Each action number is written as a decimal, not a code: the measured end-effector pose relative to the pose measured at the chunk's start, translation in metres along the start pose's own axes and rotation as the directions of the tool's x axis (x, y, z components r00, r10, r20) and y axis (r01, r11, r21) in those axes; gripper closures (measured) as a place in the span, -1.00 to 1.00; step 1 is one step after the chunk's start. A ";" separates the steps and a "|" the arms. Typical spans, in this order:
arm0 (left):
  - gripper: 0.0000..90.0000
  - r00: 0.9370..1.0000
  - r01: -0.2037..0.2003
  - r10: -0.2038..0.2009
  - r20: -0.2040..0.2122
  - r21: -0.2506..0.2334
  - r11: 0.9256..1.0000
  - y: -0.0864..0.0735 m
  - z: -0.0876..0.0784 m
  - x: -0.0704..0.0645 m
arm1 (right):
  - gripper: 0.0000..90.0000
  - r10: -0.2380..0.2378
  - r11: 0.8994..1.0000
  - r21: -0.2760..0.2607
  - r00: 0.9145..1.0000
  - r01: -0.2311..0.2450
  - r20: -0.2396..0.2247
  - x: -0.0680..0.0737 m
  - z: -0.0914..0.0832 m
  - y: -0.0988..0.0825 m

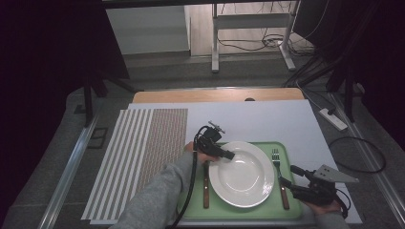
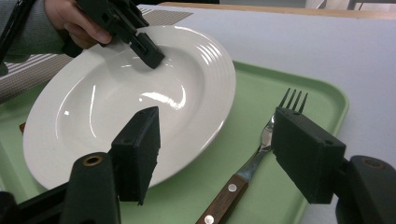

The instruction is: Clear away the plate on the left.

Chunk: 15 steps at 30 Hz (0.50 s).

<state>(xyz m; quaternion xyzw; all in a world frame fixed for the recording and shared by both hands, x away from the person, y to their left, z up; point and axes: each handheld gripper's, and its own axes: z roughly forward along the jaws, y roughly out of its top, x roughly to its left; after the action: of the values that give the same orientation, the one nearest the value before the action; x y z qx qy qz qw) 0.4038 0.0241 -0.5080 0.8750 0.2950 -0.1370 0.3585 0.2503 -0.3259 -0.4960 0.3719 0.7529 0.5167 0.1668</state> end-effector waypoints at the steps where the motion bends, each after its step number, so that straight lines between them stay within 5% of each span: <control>1: 0.52 1.000 -0.009 0.009 -0.021 0.015 1.000 0.001 0.002 -0.001 | -0.27 0.000 1.000 0.000 1.000 0.000 0.000 0.000 0.000 0.000; 6: 0.23 0.995 -0.038 0.045 -0.089 0.078 0.996 0.004 0.009 -0.003 | -0.27 0.003 1.000 -0.001 1.000 -0.003 0.000 0.000 0.000 0.000; 12: -0.07 0.990 -0.053 0.065 -0.124 0.092 0.994 0.005 0.012 -0.006 | -0.27 0.001 1.000 -0.002 1.000 -0.001 -0.004 0.000 0.000 0.000; 15: -0.26 0.981 -0.089 0.106 -0.160 0.108 0.990 0.006 0.015 -0.011 | -0.27 -0.001 1.000 -0.003 1.000 0.001 -0.004 0.000 0.000 0.000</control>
<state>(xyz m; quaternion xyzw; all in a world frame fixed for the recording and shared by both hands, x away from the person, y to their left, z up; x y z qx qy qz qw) 0.3990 0.0056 -0.5100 0.9137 0.2731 -0.0608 0.2947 0.2502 -0.3259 -0.4962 0.3703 0.7528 0.5184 0.1659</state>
